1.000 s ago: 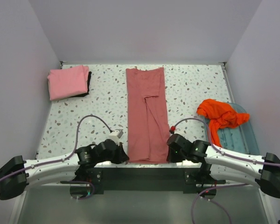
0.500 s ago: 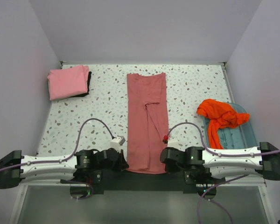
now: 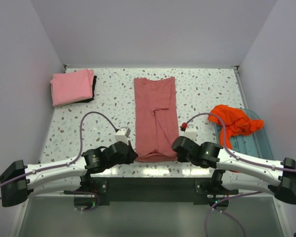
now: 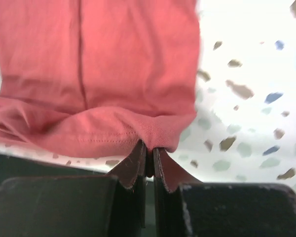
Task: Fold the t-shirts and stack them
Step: Fold the tshirt
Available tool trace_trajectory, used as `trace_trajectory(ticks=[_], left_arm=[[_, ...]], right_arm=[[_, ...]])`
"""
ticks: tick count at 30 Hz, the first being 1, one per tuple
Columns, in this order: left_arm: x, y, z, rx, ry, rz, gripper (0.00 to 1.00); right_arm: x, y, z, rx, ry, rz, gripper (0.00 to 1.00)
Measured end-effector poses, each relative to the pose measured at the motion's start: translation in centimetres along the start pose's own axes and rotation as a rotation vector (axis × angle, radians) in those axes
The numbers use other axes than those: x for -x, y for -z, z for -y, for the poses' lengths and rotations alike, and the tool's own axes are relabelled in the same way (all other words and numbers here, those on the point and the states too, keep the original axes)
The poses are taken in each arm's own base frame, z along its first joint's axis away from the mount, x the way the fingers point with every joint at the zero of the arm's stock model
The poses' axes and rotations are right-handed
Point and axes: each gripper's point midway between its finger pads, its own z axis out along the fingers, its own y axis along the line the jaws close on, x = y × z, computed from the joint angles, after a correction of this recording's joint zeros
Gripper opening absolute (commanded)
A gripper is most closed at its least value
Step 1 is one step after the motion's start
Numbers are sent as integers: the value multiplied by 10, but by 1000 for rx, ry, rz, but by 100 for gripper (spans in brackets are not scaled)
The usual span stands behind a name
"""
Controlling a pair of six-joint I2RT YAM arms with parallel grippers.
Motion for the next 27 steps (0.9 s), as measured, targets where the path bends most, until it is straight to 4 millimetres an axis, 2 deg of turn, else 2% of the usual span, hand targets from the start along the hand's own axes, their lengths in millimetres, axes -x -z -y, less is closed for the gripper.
trace_trajectory(ticks=[4, 9, 18, 27], left_arm=[[18, -10, -11, 35, -1, 31, 0], [49, -24, -14, 59, -14, 63, 0], [90, -53, -30, 103, -36, 76, 0], [147, -88, -37, 137, -52, 108, 0]], right_arm=[[27, -16, 11, -68, -9, 26, 0], [64, -35, 7, -100, 9, 54, 0], [99, -81, 11, -169, 39, 28, 0], [151, -117, 15, -206, 12, 41, 0]])
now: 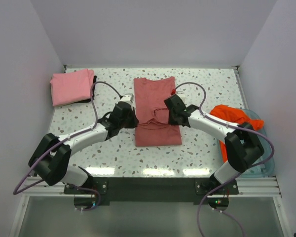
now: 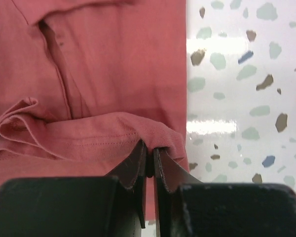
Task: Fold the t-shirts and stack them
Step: Fold the tshirt
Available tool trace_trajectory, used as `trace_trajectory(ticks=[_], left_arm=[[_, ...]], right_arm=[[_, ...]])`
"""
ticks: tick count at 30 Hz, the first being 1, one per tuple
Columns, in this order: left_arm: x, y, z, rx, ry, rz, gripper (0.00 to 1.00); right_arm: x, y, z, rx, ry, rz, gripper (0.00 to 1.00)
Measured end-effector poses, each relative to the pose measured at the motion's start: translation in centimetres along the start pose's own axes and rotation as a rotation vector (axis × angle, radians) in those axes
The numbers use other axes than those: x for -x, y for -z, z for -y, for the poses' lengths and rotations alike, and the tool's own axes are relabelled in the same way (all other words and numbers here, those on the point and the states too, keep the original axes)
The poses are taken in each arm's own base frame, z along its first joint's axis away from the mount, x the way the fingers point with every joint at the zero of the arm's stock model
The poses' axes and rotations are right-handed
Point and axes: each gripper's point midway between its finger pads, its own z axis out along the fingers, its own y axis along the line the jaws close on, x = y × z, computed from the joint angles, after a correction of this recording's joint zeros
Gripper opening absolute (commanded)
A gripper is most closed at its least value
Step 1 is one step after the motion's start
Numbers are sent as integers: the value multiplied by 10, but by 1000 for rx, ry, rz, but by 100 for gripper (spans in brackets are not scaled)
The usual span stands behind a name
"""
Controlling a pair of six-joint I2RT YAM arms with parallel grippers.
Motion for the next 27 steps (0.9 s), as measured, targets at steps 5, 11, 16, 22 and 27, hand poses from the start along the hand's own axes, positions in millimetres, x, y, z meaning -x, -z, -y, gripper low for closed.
trace_trajectory(ticks=[5, 11, 16, 22, 27], left_arm=[[21, -19, -3, 9, -5, 12, 0], [23, -46, -14, 37, -11, -25, 0], [19, -59, -26, 69, 0, -49, 0], [38, -64, -31, 78, 20, -21, 44], [80, -64, -23, 83, 49, 68, 78]], right_arm=[[21, -20, -5, -6, -3, -3, 0], [26, -39, -4, -17, 3, -33, 0], [23, -51, 2, -37, 7, -57, 0], [34, -64, 5, -38, -24, -74, 30], [67, -68, 31, -47, -136, -40, 74]])
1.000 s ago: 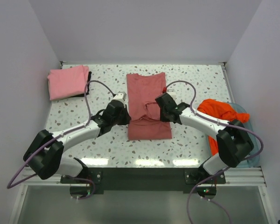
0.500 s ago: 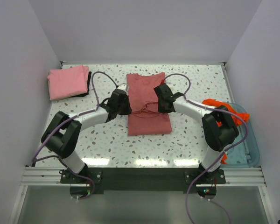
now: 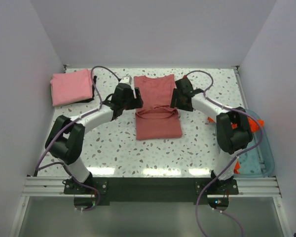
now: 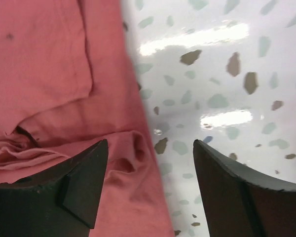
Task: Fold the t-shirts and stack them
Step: Fold the tshirt
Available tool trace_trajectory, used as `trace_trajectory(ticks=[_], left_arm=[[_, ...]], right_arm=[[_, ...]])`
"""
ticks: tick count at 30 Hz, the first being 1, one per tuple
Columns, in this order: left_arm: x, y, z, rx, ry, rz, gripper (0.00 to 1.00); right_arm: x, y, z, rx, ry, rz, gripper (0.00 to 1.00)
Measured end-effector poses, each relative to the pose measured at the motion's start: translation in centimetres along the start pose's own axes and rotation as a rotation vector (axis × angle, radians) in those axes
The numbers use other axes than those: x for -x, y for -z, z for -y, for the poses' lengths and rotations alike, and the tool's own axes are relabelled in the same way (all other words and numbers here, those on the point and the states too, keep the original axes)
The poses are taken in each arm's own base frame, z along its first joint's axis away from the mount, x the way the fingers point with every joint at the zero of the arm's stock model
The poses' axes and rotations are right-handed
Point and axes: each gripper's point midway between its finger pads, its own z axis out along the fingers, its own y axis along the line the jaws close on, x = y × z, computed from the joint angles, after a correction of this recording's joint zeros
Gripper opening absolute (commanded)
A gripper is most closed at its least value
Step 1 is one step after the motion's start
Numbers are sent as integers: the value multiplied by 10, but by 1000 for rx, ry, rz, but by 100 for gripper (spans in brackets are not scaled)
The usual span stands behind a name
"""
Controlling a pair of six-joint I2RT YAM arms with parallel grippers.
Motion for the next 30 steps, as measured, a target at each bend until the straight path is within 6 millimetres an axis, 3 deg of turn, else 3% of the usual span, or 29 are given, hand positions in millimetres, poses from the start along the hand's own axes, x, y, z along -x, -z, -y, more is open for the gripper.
trace_trajectory(ticks=[5, 9, 13, 18, 21, 24, 30], left_arm=[[27, 23, 10, -29, 6, 83, 80], [13, 60, 22, -91, -25, 129, 82], [-40, 85, 40, -175, -83, 102, 83], [-97, 83, 53, -223, -137, 17, 84], [-113, 71, 53, -196, -154, -11, 84], [-124, 62, 42, -135, -149, -32, 84], [-124, 65, 23, -65, -112, -1, 85]], right_arm=[[33, 26, 17, 31, -73, 73, 78], [40, 66, 2, 160, -74, 139, 78], [8, 79, -7, 255, -45, 114, 78], [-50, 62, 1, 263, -13, -12, 78], [-72, 61, 8, 259, -9, -51, 78], [-79, 63, 13, 258, -7, -55, 77], [-106, 58, 27, 237, -2, -92, 73]])
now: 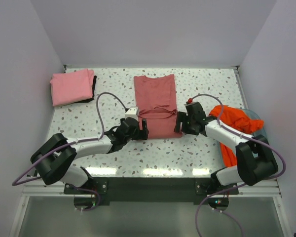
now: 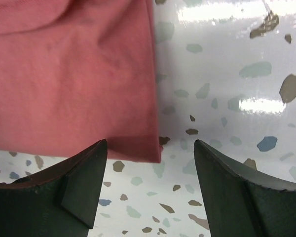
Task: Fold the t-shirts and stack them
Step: Fold the tshirt
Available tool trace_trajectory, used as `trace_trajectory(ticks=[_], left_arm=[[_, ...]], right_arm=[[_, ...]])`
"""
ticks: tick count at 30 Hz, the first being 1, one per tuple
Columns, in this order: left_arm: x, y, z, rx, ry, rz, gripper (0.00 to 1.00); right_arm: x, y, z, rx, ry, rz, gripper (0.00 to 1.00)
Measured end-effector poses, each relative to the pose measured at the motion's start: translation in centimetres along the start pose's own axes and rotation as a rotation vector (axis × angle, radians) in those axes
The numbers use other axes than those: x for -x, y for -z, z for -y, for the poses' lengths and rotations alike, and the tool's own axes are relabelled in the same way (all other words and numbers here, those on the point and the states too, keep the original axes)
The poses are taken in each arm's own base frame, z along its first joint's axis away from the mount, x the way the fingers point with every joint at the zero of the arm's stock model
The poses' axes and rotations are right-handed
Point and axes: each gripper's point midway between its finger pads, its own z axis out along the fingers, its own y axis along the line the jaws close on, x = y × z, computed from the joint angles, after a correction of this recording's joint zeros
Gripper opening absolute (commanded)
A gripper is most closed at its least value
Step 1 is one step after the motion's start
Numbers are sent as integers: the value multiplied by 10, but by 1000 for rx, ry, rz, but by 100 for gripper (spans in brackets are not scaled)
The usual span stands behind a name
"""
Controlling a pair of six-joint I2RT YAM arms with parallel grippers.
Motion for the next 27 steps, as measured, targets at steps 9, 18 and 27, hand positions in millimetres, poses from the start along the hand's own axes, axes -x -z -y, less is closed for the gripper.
trace_trajectory(ticks=[9, 18, 27], left_arm=[[-21, 1, -14, 34, 23, -40, 80], [-31, -5, -19, 50, 28, -57, 51], [-40, -6, -18, 31, 46, -72, 0]], right_arm=[[-25, -8, 13, -18, -15, -40, 61], [-29, -17, 7, 15, -17, -42, 34], [-32, -19, -1, 48, -8, -46, 2]])
